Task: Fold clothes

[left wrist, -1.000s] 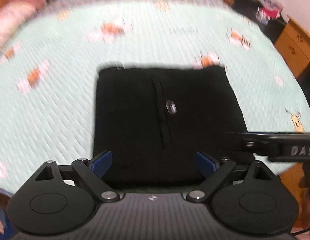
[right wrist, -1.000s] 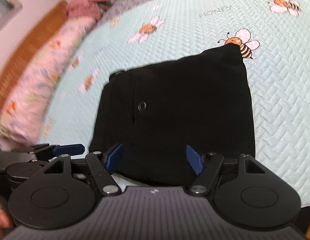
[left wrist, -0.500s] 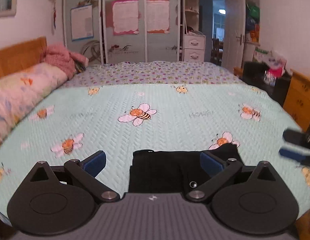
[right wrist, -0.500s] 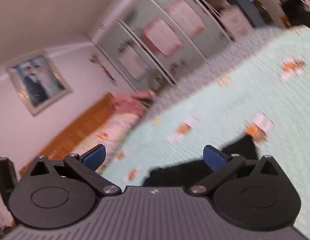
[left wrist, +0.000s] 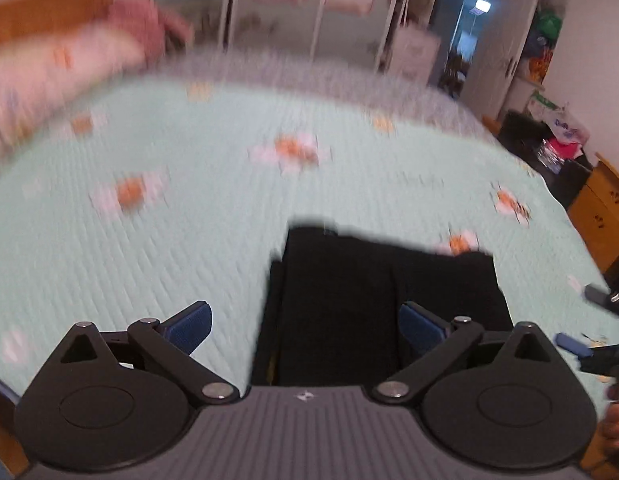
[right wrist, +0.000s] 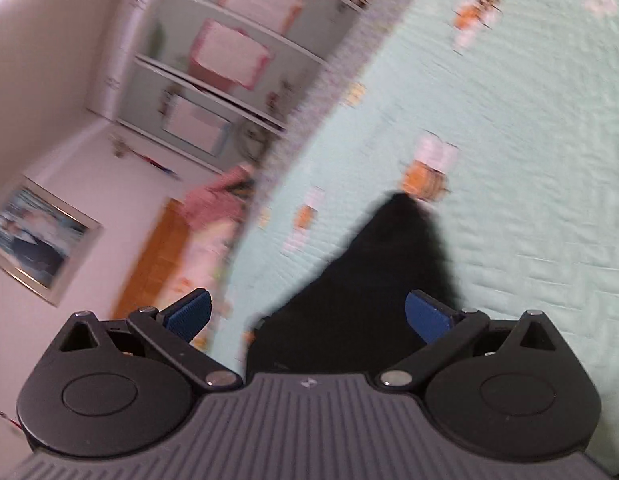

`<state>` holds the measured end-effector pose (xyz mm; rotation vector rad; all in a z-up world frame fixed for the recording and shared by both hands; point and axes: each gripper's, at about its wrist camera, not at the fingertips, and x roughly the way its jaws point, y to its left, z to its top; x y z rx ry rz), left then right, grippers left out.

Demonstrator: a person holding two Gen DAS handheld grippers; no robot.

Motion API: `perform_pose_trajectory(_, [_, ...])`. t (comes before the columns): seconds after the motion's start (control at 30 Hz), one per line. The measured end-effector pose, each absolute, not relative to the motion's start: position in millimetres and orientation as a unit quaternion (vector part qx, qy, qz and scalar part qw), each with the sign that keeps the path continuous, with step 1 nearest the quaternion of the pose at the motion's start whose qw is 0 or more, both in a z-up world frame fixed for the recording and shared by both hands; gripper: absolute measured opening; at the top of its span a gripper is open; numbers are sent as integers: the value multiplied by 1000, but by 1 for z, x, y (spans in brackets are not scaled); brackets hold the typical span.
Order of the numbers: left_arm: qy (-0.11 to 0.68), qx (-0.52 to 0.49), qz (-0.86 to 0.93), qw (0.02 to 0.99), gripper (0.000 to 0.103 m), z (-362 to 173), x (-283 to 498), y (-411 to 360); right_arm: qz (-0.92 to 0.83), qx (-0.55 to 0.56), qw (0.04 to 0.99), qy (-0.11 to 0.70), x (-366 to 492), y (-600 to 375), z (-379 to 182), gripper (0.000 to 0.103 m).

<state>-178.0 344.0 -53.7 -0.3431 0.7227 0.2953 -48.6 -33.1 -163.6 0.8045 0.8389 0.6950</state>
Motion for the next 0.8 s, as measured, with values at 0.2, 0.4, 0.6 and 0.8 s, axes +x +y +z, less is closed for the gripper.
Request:
perform_pose_trajectory(0.2, [418,-293,115,852,100,-103,-167,389,301,335,768,455,-26,-35,-207,103])
perform_pose_trajectory(0.4, [437,-346,131,820,100,-133,-150,418,317,348,731,494,-18,-24,-228,103])
perform_pose_trajectory(0.6, [446,-380,91,805,102,-159,-136,434,340,318,721,514,-2,-2,-230,103])
perform_pose_trajectory(0.8, [447,-408,31,796,103,-173,-124,447,373,319,694,527,13,5,-235,103])
